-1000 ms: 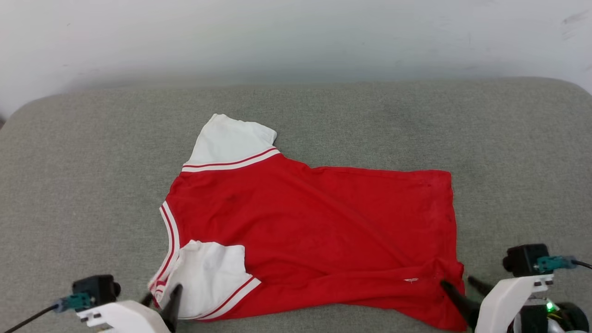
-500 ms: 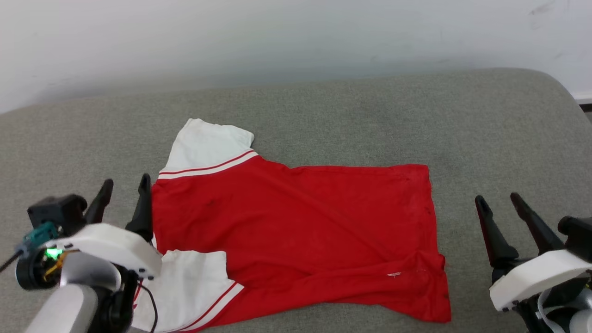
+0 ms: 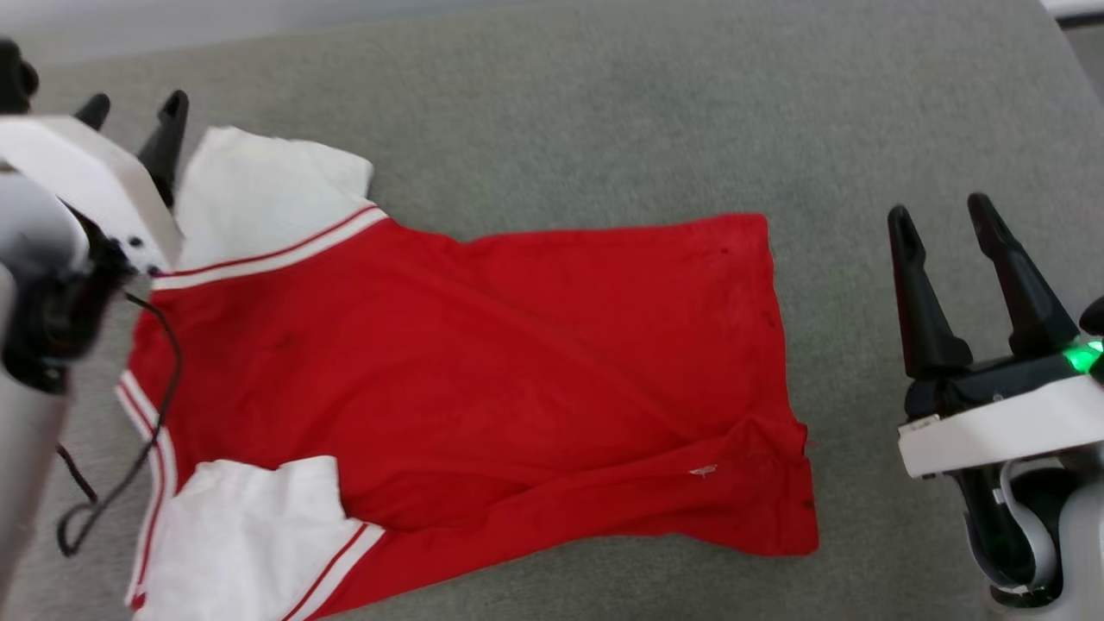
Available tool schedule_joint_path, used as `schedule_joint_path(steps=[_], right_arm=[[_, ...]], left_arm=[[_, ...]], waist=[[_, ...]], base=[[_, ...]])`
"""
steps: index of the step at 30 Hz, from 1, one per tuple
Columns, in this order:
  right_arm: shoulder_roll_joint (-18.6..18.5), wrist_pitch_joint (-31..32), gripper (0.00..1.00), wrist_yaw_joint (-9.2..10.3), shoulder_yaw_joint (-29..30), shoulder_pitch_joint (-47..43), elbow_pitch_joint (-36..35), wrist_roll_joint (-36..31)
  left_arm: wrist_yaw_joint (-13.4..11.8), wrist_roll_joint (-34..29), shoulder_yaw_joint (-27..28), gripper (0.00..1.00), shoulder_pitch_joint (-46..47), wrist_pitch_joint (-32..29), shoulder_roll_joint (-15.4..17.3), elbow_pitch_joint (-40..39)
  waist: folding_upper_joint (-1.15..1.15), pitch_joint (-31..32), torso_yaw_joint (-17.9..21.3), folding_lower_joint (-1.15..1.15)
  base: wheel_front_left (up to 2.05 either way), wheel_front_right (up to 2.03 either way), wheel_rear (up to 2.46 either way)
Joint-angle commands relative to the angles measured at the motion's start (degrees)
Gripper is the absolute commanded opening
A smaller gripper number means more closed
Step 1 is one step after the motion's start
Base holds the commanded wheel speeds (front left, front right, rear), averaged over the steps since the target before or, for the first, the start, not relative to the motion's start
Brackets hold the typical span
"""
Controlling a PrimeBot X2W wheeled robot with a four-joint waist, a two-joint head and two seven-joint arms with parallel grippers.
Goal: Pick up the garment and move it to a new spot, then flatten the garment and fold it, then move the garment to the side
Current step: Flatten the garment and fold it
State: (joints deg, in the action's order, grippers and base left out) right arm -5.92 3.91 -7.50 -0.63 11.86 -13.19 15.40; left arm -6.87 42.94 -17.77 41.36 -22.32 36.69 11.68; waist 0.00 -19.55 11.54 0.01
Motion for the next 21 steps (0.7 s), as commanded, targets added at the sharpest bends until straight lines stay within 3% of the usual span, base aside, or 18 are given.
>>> schedule_joint_path(steps=[1, 5, 6, 8, 12, 17, 18, 19, 21], right_arm=[[0.35, -0.41, 1.0, 0.02, -0.12, 0.99, -0.3, -0.04], [1.21, -1.5, 1.0, 0.02, -1.25, 2.08, 0.28, 0.4], [1.73, -2.52, 1.0, 0.02, -2.08, 2.75, 1.13, 1.02], [2.05, -3.09, 1.0, 0.02, -2.58, 2.88, 1.97, 1.58], [2.44, -4.14, 1.0, 0.02, -3.72, 3.4, 3.58, 2.75], [2.71, -4.93, 1.0, 0.02, -4.86, 3.73, 5.67, 4.03], [2.71, -5.1, 1.0, 0.02, -4.93, 3.87, 5.94, 4.24], [2.75, -5.01, 1.0, 0.02, -5.09, 3.96, 6.4, 4.52], [2.75, -5.06, 1.0, 0.02, -5.24, 4.3, 6.9, 4.86]], left_arm=[[0.4, 0.05, -0.11, 1.0, 1.08, -0.78, 0.43, 0.46], [2.41, 1.19, -1.63, 1.0, 6.95, -9.9, 3.3, 3.99], [3.2, 2.0, -2.4, 1.0, 10.25, -16.62, 5.55, 6.4], [2.94, 2.77, -2.61, 1.0, 11.63, -20.54, 6.56, 7.55], [2.52, 2.06, -3.4, 1.0, 13.43, -26.15, 9.84, 8.96], [1.96, 2.45, -5.09, 1.0, 12.43, -31.58, 10.78, 11.36], [1.71, 2.9, -5.54, 0.95, 11.86, -32.89, 10.44, 11.98], [1.45, 3.49, -5.92, 0.48, 11.22, -34.32, 9.94, 12.55], [0.95, 4.84, -6.16, 0.0, 10.05, -36.09, 8.7, 13.19]], waist=[[0.0, -3.64, 2.84, -0.01], [0.0, -7.17, 4.81, -0.01], [0.0, -9.47, 6.41, -0.01], [0.0, -10.68, 7.38, -0.01], [0.0, -12.78, 9.09, -0.01], [0.0, -14.11, 10.45, -0.01], [0.0, -14.17, 10.58, -0.01], [0.0, -14.19, 10.7, -0.01], [0.0, -14.13, 10.92, -0.01]], base=[[0.0, 0.0, 0.0], [0.0, 0.0, 0.0], [0.0, 0.0, 0.0], [0.0, 0.0, 0.0], [0.0, 0.0, 0.0], [0.0, 0.0, 0.0], [0.0, 0.0, 0.0], [0.0, 0.0, 0.0], [0.0, 0.0, 0.0]])
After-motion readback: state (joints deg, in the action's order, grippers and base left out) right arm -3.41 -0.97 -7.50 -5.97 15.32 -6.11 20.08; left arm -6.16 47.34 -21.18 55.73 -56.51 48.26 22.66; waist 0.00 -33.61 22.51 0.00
